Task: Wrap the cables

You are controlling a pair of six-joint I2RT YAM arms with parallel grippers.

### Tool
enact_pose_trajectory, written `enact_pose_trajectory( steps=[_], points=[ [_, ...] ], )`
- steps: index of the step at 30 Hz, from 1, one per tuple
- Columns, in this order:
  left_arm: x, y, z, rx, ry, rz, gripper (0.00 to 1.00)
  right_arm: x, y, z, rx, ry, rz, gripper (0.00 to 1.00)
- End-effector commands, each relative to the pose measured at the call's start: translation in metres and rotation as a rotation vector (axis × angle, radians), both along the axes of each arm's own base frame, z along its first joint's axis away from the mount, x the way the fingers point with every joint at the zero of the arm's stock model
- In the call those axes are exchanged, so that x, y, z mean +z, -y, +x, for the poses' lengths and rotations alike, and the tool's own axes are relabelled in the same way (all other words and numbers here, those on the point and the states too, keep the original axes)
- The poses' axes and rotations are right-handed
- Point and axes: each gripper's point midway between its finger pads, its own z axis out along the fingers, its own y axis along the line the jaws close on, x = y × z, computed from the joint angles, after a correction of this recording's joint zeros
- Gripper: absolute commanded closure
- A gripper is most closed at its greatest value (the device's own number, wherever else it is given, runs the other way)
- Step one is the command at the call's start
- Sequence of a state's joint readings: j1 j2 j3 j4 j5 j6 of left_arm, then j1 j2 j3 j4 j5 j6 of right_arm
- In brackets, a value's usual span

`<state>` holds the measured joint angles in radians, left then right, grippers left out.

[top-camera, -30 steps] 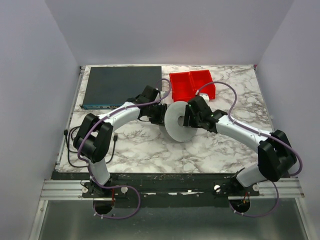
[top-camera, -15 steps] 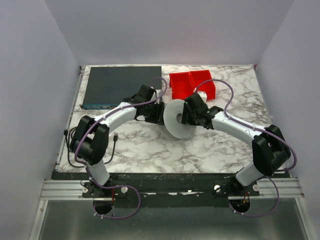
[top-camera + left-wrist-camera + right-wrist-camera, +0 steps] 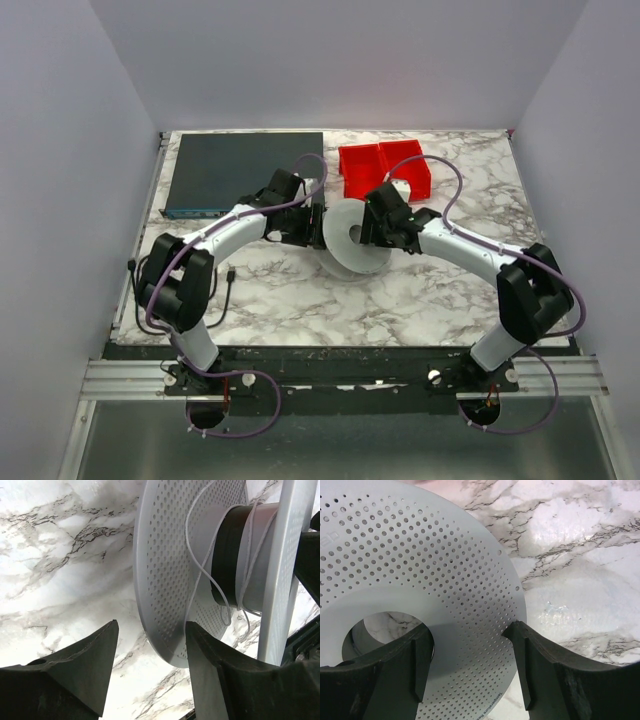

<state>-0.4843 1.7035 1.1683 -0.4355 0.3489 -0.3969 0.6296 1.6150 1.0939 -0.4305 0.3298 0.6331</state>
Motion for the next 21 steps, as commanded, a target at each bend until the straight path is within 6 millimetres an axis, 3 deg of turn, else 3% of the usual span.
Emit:
enact_pose_trajectory(
  steps=[1,12,21],
  points=[
    [-0.007,-0.009,-0.016,0.001,-0.046,0.013,0.41,-0.010,0.007,-0.004,-0.041,-0.044,-0.040,0.32],
    [0.012,0.001,-0.036,0.018,-0.090,-0.112,0.30,0.008,-0.016,0.001,-0.017,0.000,0.002,0.32],
    [0.009,-0.021,-0.043,0.133,-0.110,-0.016,0.27,0.004,-0.032,0.002,-0.002,-0.003,0.001,0.32]
  ],
)
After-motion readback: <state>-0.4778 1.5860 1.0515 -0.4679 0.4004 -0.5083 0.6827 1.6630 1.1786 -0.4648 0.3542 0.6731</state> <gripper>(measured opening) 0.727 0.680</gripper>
